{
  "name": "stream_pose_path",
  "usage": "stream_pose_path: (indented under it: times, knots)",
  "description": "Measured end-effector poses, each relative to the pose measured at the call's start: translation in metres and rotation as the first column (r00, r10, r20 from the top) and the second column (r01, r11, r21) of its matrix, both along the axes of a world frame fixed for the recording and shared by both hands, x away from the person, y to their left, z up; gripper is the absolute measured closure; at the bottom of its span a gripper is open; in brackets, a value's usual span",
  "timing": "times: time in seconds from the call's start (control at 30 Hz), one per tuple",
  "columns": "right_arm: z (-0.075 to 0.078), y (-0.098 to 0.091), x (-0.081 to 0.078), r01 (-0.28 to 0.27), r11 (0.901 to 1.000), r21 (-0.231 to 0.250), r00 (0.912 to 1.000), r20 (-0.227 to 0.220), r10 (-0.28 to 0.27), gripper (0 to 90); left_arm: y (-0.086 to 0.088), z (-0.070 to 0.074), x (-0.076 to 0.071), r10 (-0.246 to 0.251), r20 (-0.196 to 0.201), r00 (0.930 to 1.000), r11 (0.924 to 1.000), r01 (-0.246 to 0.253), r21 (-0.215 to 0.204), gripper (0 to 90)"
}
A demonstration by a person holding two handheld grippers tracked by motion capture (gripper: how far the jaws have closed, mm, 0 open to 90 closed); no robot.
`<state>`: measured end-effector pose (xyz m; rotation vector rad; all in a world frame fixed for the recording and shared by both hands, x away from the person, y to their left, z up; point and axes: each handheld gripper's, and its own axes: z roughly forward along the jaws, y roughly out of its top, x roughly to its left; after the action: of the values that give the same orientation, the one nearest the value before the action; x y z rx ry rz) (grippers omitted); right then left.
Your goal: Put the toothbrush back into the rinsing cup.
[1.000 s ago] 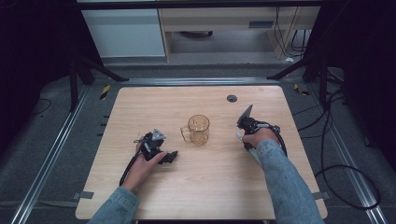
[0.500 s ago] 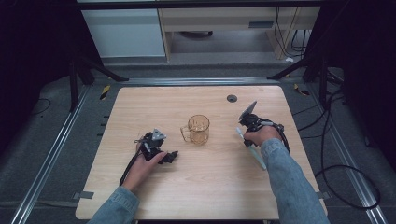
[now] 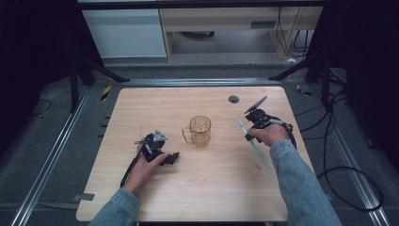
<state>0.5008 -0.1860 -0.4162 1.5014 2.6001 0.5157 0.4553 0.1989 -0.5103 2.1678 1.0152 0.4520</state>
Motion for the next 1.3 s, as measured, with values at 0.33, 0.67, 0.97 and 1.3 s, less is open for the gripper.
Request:
stream_pose_path:
  times: [0.33,0.67,0.97,1.3]
  knots:
    - [0.016,0.003,-0.01,-0.024,0.9979,0.06,0.9959,0.089,0.018,79.4,0.0,0.0,0.0,0.0,0.0,1.0,1.0,0.0,0.0,0.0]
    - [0.024,0.003,-0.02,-0.063,0.9936,0.095,0.986,0.16,0.047,79.4,0.0,0.0,0.0,0.0,0.001,1.0,1.0,0.0,0.0,0.0]
    - [0.031,0.018,-0.03,-0.117,0.9865,0.114,0.9774,0.189,0.094,79.4,0.0,0.0,0.0,-0.002,0.001,1.0,1.0,0.002,0.0,0.0]
    - [0.036,0.019,-0.039,-0.159,0.9768,0.143,0.963,0.24,0.122,79.4,0.0,0.0,0.001,-0.005,0.002,1.0,1.0,0.005,0.002,0.0]
